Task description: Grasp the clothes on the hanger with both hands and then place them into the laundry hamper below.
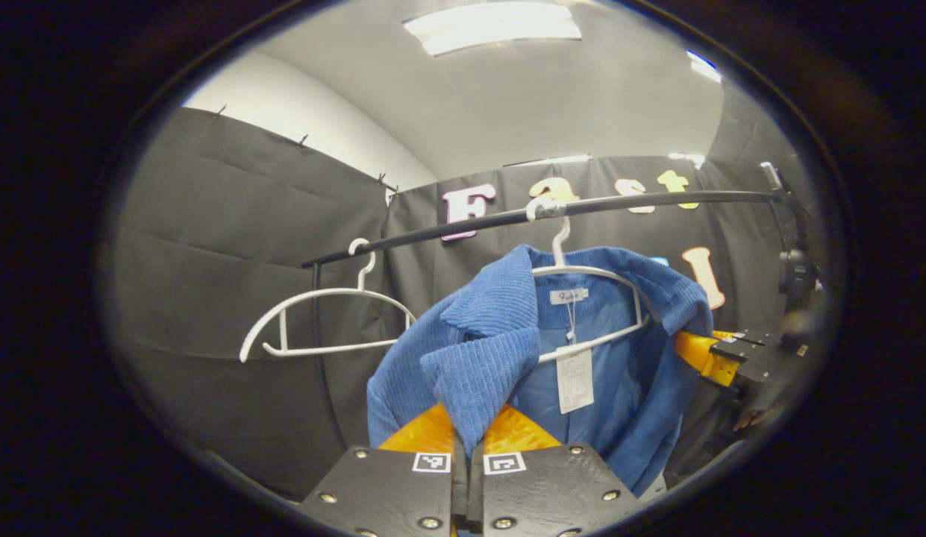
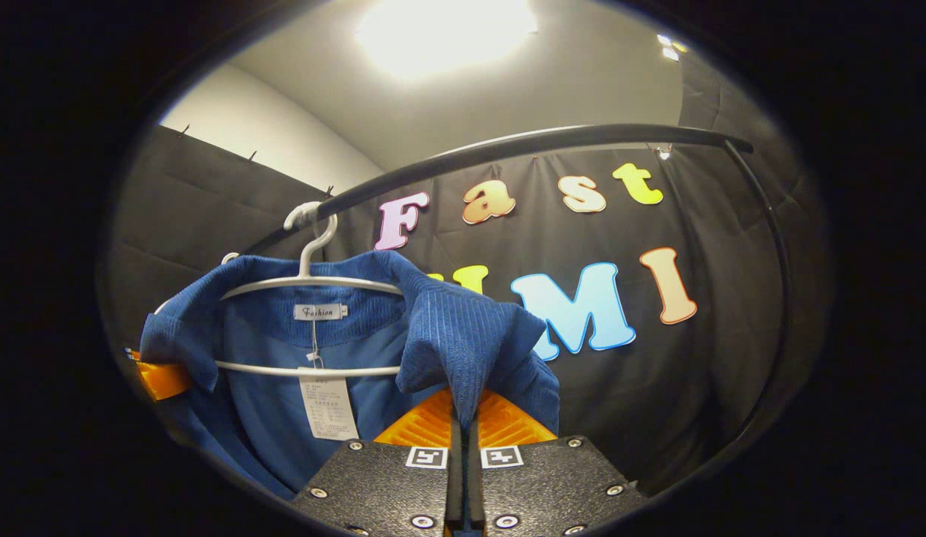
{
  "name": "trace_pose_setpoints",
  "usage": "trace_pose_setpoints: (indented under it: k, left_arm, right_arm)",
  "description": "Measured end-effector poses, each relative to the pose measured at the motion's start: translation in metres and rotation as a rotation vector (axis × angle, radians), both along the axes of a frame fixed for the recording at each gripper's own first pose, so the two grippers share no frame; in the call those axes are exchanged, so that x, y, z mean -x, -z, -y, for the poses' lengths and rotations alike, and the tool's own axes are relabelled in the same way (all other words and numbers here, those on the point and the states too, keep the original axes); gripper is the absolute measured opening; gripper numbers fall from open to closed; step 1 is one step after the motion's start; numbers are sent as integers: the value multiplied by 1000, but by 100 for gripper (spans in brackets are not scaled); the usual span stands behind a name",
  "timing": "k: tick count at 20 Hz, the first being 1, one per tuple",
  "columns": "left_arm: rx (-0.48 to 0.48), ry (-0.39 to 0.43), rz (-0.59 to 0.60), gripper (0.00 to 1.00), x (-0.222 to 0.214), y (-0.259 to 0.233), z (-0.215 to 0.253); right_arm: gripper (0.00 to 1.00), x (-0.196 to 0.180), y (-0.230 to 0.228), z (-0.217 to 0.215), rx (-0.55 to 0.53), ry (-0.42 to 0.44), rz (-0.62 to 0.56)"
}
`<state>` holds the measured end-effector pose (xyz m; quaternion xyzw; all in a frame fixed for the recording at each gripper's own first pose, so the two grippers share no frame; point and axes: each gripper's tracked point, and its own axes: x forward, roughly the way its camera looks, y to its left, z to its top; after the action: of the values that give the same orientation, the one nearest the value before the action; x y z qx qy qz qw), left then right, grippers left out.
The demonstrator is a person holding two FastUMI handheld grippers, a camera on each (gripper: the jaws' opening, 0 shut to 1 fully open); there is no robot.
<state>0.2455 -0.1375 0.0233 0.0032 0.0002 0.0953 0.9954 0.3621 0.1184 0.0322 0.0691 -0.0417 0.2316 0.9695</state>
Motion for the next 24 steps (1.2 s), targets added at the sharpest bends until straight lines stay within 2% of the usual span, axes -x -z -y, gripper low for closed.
trace_pose_setpoints:
  k: [6,7,10,14,15,21,23,24]
  left_arm:
    - [-53,9,39,5,17,-33,-15]
    - [-63,13,39,1,19,-38,-18]
    - [-81,3,47,1,24,-54,-33]
    - [-142,-34,66,1,22,-70,-59]
    - [-158,-32,67,5,20,-74,-63]
    - [-281,-43,88,5,17,-106,-85]
    - [-330,-41,79,5,14,-112,-93]
    - [-349,-41,74,1,11,-115,-97]
  right_arm:
    - [2,-14,-35,28,-4,83,109]
    - [2,-15,-39,32,-3,90,122]
    - [2,-27,-50,47,4,123,164]
    - [2,-47,-53,59,22,154,184]
    - [2,-51,-54,61,25,162,189]
    - [2,-75,-44,62,63,176,204]
    - [2,-85,-42,70,54,208,202]
    - [2,-86,-42,71,47,219,198]
